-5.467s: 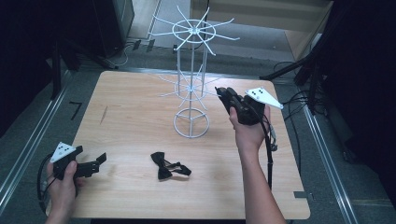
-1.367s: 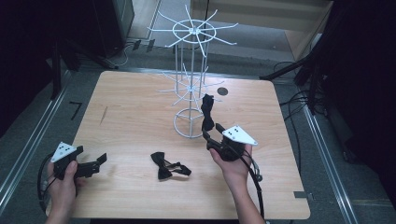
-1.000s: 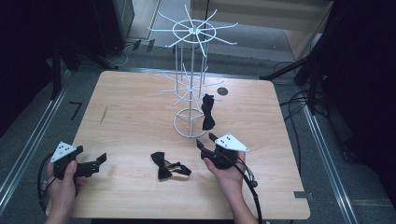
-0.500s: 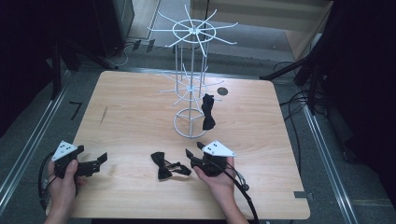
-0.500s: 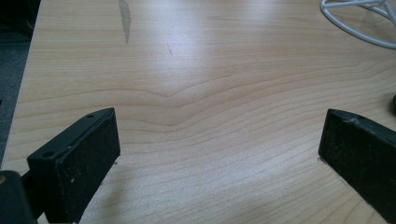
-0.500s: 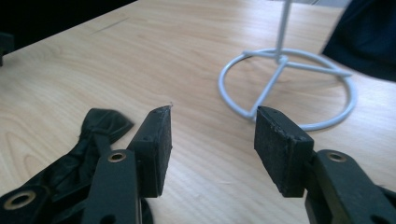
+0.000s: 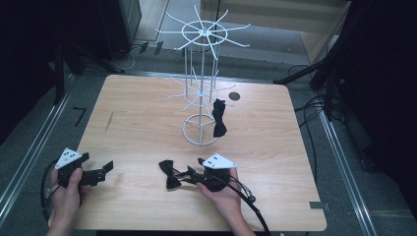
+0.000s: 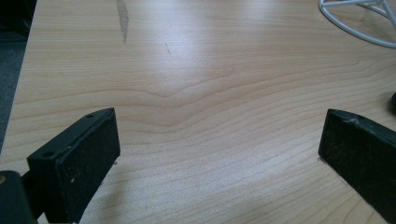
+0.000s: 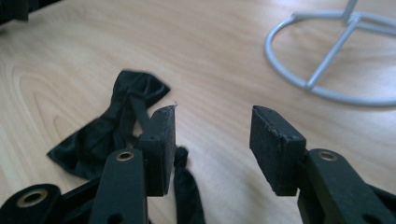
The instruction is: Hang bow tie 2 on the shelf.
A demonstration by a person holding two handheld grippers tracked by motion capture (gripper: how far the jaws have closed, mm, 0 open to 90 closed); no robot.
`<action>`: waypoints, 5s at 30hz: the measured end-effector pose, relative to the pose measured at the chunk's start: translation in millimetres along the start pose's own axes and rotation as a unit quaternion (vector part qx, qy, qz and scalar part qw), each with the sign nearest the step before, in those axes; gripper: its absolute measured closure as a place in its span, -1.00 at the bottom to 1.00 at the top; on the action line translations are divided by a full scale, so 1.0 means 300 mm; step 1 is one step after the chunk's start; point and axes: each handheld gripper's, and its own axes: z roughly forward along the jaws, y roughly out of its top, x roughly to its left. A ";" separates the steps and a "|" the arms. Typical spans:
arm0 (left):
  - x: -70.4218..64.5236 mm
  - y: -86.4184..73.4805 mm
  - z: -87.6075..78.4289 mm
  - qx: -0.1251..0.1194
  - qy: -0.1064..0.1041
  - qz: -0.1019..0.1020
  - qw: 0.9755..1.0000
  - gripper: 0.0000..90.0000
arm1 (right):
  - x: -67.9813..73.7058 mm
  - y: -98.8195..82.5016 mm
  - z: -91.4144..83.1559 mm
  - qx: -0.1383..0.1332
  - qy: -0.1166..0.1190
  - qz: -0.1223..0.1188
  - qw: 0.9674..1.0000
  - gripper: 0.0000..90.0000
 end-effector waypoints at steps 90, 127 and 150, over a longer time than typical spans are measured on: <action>0.001 0.001 0.001 0.001 -0.003 -0.002 1.000 -1.00 | -0.048 0.290 -0.265 -0.150 -0.085 -0.066 0.983 1.00; 0.003 0.001 0.000 0.001 -0.005 -0.002 1.000 -1.00 | -0.048 0.395 -0.326 -0.181 -0.089 -0.078 0.976 1.00; 0.002 0.000 0.002 -0.001 -0.005 -0.004 1.000 -1.00 | -0.080 0.432 -0.313 -0.182 -0.093 -0.070 0.976 1.00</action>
